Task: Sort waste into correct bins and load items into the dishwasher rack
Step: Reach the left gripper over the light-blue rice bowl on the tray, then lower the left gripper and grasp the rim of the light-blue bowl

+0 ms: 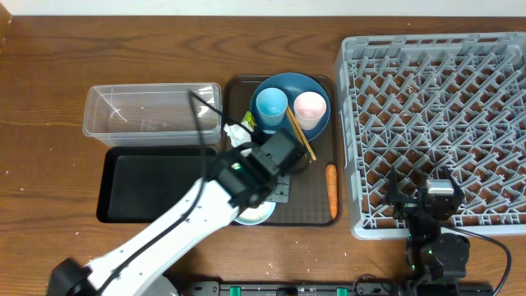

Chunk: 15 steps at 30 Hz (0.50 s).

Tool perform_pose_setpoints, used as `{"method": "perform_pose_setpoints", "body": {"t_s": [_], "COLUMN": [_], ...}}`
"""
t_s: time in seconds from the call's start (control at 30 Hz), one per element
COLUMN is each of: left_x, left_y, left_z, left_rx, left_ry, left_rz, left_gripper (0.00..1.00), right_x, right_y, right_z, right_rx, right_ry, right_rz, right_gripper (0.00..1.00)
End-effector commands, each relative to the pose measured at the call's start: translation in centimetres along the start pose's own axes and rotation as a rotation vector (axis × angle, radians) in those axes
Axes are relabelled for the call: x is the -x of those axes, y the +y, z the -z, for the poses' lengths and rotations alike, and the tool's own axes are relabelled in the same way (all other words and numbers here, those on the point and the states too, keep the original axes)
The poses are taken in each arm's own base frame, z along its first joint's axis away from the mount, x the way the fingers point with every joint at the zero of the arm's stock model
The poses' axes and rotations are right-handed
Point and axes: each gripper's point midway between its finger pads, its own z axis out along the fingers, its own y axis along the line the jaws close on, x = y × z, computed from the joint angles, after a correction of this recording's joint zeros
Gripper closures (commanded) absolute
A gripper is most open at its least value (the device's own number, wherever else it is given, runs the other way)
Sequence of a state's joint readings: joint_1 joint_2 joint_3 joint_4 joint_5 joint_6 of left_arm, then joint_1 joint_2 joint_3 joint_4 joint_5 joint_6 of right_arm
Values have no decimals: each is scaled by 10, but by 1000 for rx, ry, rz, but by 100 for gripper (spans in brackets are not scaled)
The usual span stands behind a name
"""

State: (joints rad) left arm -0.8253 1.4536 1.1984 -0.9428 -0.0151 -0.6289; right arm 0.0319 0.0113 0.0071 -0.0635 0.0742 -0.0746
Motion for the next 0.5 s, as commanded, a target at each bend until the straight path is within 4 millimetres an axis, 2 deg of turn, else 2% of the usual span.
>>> {"method": "perform_pose_setpoints", "body": {"t_s": [0.0,0.1,0.23,0.47], "left_x": [-9,-14,-17,-20], "left_y": [7,9,10,10], "left_z": [-27,-51,-73,-93], "left_rx": [79,126,159,184], "left_ry": [59,114,154,179], "left_rz": [-3,-8,-13,11], "left_gripper": [52,52,52,53], "right_x": [-1,-1,-1,-1], "right_y": [-1,-1,-1,-1], "right_z": [0,0,0,0], "right_rx": [-2,-3,-2,-2], "right_ry": [1,1,1,1], "right_rz": [9,9,9,9], "right_gripper": [1,1,1,1]}}
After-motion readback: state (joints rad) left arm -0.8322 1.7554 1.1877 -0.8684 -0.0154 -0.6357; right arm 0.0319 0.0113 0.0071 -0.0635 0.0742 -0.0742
